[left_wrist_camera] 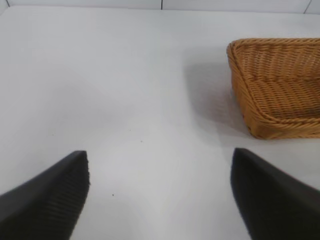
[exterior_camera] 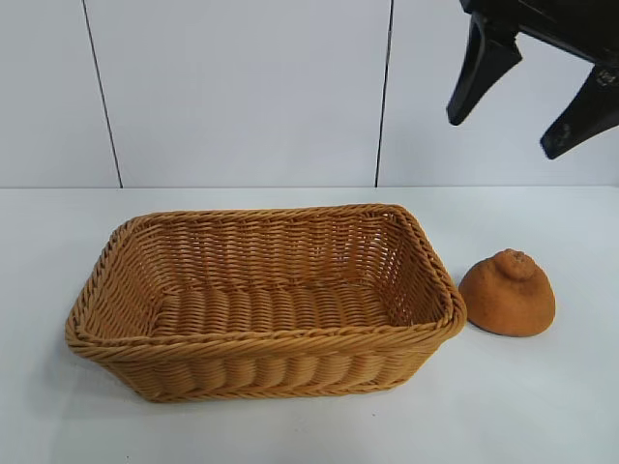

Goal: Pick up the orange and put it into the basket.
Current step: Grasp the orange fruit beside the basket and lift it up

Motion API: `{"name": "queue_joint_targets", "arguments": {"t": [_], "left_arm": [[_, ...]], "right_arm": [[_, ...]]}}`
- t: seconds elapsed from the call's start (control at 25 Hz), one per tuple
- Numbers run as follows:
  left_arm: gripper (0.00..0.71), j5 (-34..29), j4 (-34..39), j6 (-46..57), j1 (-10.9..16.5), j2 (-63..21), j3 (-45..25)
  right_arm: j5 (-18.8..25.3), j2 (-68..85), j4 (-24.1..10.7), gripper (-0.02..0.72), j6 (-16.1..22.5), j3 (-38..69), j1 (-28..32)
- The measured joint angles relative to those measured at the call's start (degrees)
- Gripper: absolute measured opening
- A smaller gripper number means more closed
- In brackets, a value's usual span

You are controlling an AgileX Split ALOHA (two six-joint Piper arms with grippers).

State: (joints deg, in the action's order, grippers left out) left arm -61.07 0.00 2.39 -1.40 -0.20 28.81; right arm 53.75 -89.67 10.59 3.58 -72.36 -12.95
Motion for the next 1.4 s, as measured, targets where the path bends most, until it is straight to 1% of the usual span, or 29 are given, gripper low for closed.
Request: {"name": "queue_joint_targets", "arguments": {"t": [0.04, 0.12, 0.32, 0.44, 0.6, 0.76, 1.0, 1.08, 1.12, 1.16, 1.24, 1.36, 1.4], "left_arm": [[0.557, 0.00, 0.00, 0.01, 0.00, -0.06, 0.00], [0.557, 0.00, 0.00, 0.06, 0.00, -0.06, 0.00], [0.557, 0.00, 0.00, 0.11, 0.00, -0.06, 0.00], [0.557, 0.00, 0.00, 0.11, 0.00, -0.06, 0.00], [0.557, 0.00, 0.00, 0.11, 0.00, -0.06, 0.00], [0.557, 0.00, 0.00, 0.12, 0.00, -0.06, 0.00], [0.557, 0.00, -0.36, 0.23, 0.00, -0.06, 0.00], [0.557, 0.00, -0.41, 0.23, 0.00, -0.06, 0.00], [0.557, 0.06, -0.41, 0.23, 0.00, -0.06, 0.00], [0.557, 0.06, -0.41, 0.23, 0.00, -0.06, 0.00], [0.557, 0.06, -0.41, 0.23, 0.00, -0.06, 0.00], [0.557, 0.06, -0.41, 0.28, 0.00, -0.06, 0.00], [0.557, 0.06, -0.41, 0.27, 0.00, -0.06, 0.00]], "right_arm": [[0.25, 0.00, -1.05, 0.580, 0.50, -0.16, 0.55], [0.65, -0.12, -1.77, 0.580, 1.11, -0.27, 2.59], [1.43, -3.57, -1.93, 0.580, 1.30, -0.33, 8.55], [1.37, -6.70, -0.67, 0.580, -0.01, -0.33, 10.00], [0.77, -11.42, 2.59, 0.580, -1.96, -0.37, 10.06], [-1.95, -17.15, 3.50, 0.580, -2.45, -0.37, 10.06], [-7.70, -25.34, 4.51, 0.580, -2.60, -0.37, 10.07], [-9.04, -26.84, 4.68, 0.568, -2.60, -0.37, 10.07], [-9.29, -27.08, 4.74, 0.545, -2.60, -0.37, 10.07], [-9.40, -27.16, 4.74, 0.503, -2.60, -0.37, 10.07], [-9.53, -27.16, 4.86, 0.387, -2.60, -0.40, 10.07], [-9.55, -27.16, 4.93, 0.147, -3.58, -0.40, 10.07], [-9.45, -27.16, 4.93, 0.085, -3.58, -0.45, 10.07]]}}
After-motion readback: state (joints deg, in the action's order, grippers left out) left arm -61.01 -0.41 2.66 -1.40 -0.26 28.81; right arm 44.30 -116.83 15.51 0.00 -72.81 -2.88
